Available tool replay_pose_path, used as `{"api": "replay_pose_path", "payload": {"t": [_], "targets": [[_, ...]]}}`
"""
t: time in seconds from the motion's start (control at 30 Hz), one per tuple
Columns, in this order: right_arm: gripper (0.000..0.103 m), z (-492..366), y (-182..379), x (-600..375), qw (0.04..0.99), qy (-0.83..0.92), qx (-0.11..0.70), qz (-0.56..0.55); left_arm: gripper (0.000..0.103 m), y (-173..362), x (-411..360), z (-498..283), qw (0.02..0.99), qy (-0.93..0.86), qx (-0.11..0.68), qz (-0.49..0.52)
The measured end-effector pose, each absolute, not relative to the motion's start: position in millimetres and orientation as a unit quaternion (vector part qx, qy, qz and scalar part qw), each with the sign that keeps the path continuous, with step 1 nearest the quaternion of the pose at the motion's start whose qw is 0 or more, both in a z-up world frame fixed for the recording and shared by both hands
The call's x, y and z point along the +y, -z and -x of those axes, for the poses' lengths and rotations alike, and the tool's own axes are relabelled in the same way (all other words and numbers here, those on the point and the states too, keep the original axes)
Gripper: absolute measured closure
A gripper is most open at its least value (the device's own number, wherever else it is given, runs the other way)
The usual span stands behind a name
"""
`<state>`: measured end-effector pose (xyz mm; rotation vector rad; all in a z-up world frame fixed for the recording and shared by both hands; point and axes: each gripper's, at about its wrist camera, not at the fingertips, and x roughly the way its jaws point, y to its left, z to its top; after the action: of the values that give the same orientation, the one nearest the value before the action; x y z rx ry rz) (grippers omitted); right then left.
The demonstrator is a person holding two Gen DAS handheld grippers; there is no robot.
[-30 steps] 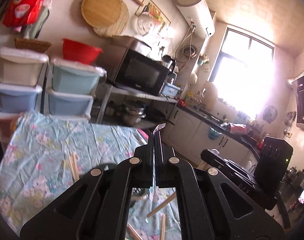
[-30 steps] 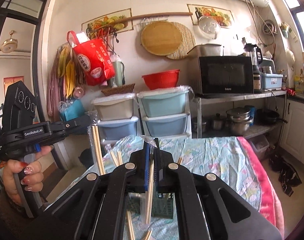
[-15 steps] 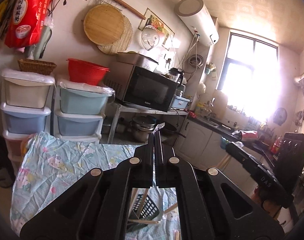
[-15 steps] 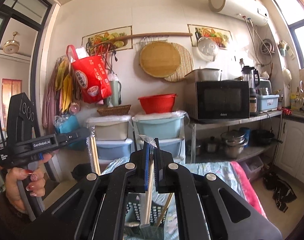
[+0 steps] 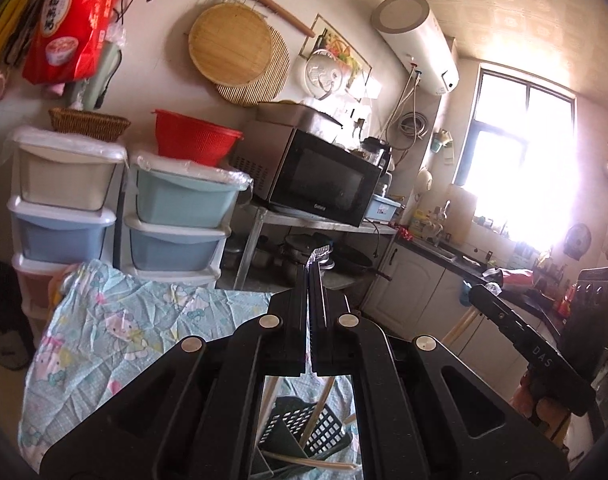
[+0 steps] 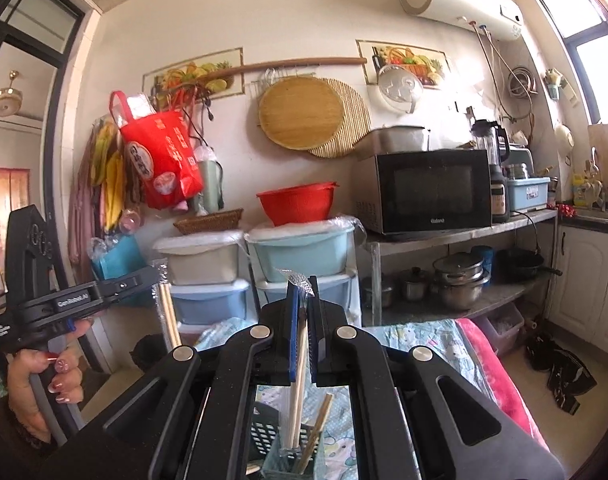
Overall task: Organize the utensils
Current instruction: 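Lower the chopsticks into the green holder slots and open both tools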
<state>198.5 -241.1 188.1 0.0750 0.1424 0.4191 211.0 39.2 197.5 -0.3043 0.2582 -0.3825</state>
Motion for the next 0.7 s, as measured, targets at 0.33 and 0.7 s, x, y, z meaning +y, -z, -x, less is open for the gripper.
{"api": "replay_pose_path", "payload": {"t": [0.33,0.7], "targets": [[0.099,-220,-155,-226,0.975,-0.201,0.094,-0.018,0.103,-161,39,-231,0.956,0.191,0.154,0.164],[0.099,-233,-125,-219,0.969,-0.201,0.140,-0.016,0.103,-129,31,-235,0.946,0.205,0.179,0.177]]}}
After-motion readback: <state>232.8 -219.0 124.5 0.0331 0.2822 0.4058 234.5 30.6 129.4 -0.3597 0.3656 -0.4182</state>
